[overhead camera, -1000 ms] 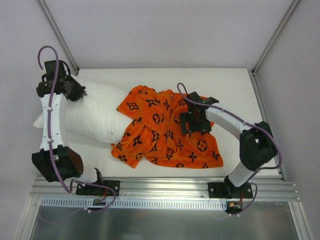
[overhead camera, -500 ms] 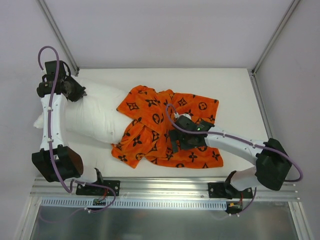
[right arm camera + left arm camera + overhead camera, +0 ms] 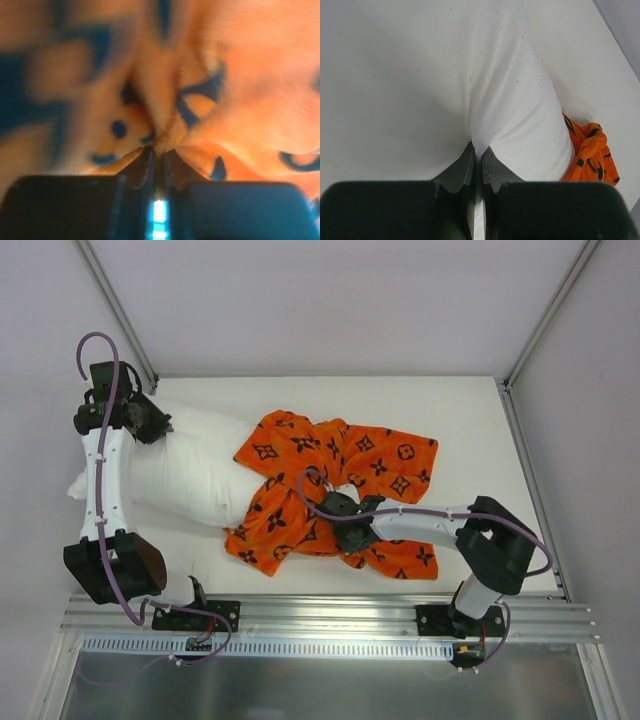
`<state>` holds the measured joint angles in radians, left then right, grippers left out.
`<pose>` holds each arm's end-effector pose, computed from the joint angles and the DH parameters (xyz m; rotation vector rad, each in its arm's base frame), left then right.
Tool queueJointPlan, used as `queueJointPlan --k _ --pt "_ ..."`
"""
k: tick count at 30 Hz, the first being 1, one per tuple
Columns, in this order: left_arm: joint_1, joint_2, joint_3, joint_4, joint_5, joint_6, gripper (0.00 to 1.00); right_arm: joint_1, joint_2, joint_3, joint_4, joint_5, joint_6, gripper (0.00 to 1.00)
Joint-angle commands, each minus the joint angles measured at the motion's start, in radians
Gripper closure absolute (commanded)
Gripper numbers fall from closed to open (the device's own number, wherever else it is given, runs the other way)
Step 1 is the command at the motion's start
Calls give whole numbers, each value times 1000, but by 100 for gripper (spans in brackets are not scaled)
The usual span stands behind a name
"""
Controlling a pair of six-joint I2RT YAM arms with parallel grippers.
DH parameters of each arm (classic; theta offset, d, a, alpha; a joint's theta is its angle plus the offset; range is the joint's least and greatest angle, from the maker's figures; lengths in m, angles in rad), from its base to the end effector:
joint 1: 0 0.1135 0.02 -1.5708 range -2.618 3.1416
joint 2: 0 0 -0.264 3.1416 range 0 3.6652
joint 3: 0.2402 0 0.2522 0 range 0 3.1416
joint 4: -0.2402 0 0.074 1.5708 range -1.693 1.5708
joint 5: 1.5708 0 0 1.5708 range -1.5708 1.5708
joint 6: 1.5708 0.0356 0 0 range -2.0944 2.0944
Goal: Remove the pillowcase from the pillow
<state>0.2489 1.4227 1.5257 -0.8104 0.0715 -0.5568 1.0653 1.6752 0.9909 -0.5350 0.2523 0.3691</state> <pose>0.2931 0.0719 0.3883 -0.8621 2.1191 -0.2424 0.1591 0.2692 0.1659 -0.8679 2.5709 0.0573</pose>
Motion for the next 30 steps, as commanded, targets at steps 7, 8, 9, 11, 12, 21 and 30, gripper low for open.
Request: queueJointPlan --k 7,8,9,11,12,21,30 --pt "-2 -64 21 17 16 5 100 -385 -488 -95 -175 249 -21 99" --pt "1 -68 21 16 10 1 100 -425 -538 -69 -187 255 -42 99" --pt "13 -76 19 16 -1 -2 100 -514 -583 -49 -221 261 -58 99" --pt "29 -82 17 14 -1 -9 100 -605 -690 -8 -253 280 -94 99" --pt "45 -85 19 14 8 -11 100 -707 -716 29 -301 310 -94 99" --pt "104 -48 45 13 57 -38 100 -1220 -787 -7 -316 39 -102 99" --pt "214 1 111 8 122 -43 100 -1373 -821 -83 -306 -5 -81 99"
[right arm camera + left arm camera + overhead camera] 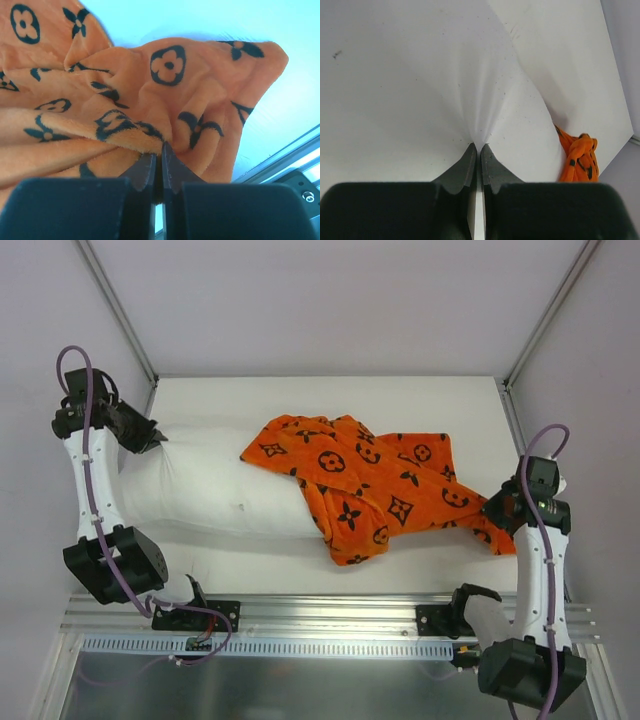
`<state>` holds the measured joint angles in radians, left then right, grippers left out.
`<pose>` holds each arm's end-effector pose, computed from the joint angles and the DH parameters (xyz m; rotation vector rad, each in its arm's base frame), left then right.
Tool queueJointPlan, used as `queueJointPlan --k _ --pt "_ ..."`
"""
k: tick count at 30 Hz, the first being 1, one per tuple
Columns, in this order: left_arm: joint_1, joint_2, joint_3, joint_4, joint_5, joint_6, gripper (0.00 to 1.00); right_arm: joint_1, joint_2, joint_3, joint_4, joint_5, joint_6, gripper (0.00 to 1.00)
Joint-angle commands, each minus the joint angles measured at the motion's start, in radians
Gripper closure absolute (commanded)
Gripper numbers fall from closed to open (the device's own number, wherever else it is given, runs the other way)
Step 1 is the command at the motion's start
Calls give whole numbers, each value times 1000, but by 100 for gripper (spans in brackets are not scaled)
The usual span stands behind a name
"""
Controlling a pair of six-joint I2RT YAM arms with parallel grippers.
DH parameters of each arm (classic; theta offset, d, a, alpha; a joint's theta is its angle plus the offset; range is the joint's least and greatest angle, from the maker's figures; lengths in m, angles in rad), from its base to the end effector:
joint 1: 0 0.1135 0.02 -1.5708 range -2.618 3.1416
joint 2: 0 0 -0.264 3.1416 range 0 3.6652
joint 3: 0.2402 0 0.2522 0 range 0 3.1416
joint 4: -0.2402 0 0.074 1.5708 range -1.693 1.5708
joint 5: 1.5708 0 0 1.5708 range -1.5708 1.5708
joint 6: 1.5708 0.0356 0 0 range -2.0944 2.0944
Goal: Remove the pillowcase from the pillow
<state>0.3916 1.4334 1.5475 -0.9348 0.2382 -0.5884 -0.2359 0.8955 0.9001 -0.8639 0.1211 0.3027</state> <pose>0.2753 0.1046 0.3831 -1.0262 2.1635 -0.3774 0.1653 -0.0442 0.2979 0.6977 2.3225 -0.1168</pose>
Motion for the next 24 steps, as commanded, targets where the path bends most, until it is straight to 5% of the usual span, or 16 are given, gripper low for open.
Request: queueJointPlan --k 1,6,8,9,10,13,19,24 --pt "78 -8 91 131 -34 -13 100 -78 -46 10 34 129 -23 99" --pt "79 -8 71 134 39 -14 100 -46 -56 11 43 18 -80 99" --pt "60 -5 59 136 38 -8 100 64 -73 -25 62 -20 -70 93" --pt "41 -4 59 136 30 -1 100 120 -81 -44 66 17 -53 82" --pt "32 -2 57 134 30 2 100 259 -93 -64 78 52 -25 46" --pt "0 7 71 134 35 13 100 478 -60 -102 52 231 65 7" --pt "-22 13 98 136 53 29 100 564 84 51 101 287 92 2" --pt "-62 7 85 134 50 29 100 575 468 323 109 307 58 1"
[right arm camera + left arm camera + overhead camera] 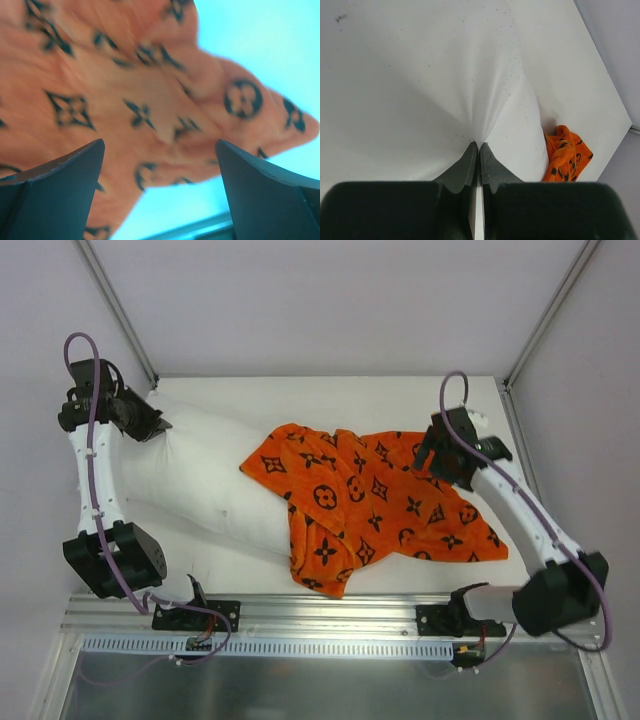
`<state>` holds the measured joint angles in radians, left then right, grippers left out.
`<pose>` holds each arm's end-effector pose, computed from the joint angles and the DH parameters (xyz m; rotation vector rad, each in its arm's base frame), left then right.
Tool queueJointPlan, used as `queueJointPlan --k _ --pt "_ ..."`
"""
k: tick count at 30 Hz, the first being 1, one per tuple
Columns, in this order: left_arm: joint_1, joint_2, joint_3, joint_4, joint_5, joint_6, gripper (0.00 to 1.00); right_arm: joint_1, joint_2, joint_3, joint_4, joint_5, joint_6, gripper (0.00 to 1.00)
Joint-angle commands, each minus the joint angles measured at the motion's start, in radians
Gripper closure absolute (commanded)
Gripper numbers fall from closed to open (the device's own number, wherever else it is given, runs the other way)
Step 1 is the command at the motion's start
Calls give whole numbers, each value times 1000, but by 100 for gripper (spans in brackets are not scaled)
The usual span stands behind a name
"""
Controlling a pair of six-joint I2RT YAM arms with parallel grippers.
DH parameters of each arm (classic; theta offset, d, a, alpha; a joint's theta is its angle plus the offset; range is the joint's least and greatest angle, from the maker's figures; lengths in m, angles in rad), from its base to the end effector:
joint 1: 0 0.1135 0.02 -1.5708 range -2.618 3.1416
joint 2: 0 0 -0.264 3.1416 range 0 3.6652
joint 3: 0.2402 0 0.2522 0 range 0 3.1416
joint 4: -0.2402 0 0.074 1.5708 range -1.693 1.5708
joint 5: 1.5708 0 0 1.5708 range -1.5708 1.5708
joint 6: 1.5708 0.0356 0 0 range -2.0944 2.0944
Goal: Remove the pillowcase from the pillow
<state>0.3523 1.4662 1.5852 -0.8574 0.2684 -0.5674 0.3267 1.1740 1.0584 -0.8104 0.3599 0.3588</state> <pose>0.2930 0.0976 0.3918 -0.9012 2.1302 -0.4195 0.2244 0.0628 0.3026 0.1856 2.4137 -0.1427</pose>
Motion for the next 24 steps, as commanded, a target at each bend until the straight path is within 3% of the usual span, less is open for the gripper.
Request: queueJointPlan --k 1,3,4,8,13,17,21,24 --pt "-29 -27 39 57 19 6 100 18 260 278 31 85 9 1" --pt "-52 -33 27 57 9 6 100 25 455 397 -4 151 41 1" --pt "-59 -38 24 58 9 8 100 26 522 531 -59 157 52 1" --pt "-70 -55 10 55 -4 21 100 29 804 873 -190 88 74 1" --pt "-72 -76 -2 57 -11 37 100 44 1067 1115 -263 4 66 1" --pt "-72 -89 -14 57 -5 40 100 69 1128 1126 -263 -18 71 1" --pt "-70 -104 -40 57 -15 44 100 78 1128 1002 -161 -70 81 3" --pt "-70 -115 -50 57 -15 44 100 78 1150 982 -150 -93 83 14"
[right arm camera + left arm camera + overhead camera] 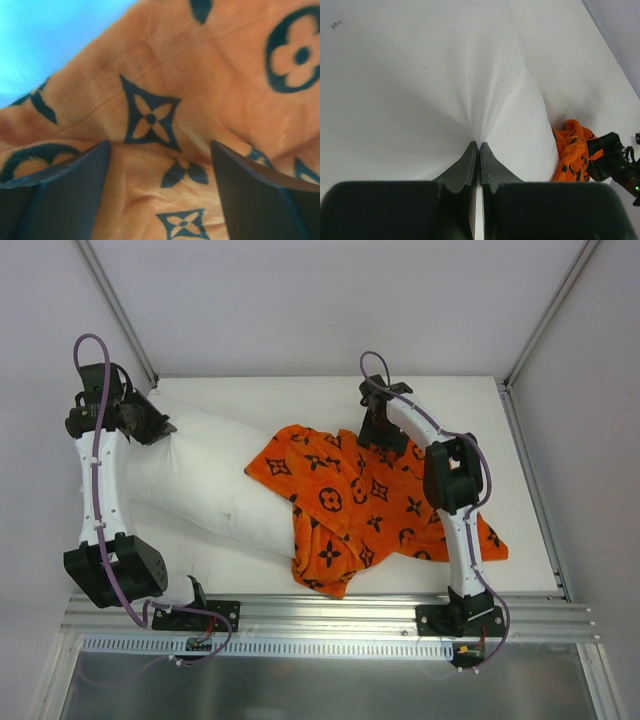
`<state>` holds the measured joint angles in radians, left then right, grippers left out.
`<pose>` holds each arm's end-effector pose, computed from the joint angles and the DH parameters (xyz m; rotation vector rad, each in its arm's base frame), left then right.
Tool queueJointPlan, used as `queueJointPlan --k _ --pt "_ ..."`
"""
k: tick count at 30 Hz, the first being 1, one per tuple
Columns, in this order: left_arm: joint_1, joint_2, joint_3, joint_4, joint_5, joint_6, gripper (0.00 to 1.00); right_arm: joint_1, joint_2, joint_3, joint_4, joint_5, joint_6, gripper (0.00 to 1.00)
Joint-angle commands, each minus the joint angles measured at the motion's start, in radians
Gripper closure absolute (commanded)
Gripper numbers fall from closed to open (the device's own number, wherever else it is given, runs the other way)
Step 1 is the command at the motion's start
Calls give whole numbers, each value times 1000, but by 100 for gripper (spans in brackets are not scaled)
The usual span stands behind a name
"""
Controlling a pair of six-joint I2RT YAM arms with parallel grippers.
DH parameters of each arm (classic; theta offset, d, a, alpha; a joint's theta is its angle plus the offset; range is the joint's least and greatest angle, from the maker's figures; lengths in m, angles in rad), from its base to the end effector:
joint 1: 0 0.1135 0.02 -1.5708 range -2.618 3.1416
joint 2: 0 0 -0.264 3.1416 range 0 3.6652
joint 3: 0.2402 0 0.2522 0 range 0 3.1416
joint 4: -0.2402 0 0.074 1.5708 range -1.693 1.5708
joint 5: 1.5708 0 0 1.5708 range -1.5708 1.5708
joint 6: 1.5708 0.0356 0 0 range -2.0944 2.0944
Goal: Remove the pillowcase from the pillow
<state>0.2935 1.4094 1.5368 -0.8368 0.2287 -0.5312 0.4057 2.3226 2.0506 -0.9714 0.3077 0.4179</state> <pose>0.2851 0.0777 0.3939 -0.8050 2.1410 -0.3849 0.4518 0.1823 0.1961 0.0861 2.7131 -0.2062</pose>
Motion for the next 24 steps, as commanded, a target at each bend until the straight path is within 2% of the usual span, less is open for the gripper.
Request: queueJointPlan --k 1,4,5,6,7,9,10,11,15,18,22,24 --pt "-13 -61 -3 36 23 8 100 1 7 -13 11 -56 22 17" --pt "-11 -66 -3 35 20 8 100 -2 9 -72 48 -87 24 37" --pt "-13 -69 -3 36 20 8 100 -8 -3 -96 81 -94 25 49" --pt "-11 -69 -4 35 18 10 100 -14 -6 -140 95 -119 28 56" --pt "-13 -72 -6 34 17 8 100 -21 -11 -158 106 -130 32 69" --pt "-11 -75 -9 34 14 10 100 -50 -26 -197 134 -147 33 80" --pt "-13 -75 -9 34 14 11 100 -57 -35 -237 143 -153 32 91" --pt "-11 -75 -10 34 11 11 100 -82 -45 -256 160 -153 29 97" --pt "-10 -72 -7 38 -3 11 100 -137 -136 -377 255 -225 4 99" --pt "9 -72 5 34 -21 25 100 -160 -244 -428 243 -151 7 99" --pt "73 -72 28 24 -22 28 100 -256 -501 -562 270 -117 27 99" --pt "102 -67 43 16 -19 31 100 -321 -601 -685 309 -195 42 99"
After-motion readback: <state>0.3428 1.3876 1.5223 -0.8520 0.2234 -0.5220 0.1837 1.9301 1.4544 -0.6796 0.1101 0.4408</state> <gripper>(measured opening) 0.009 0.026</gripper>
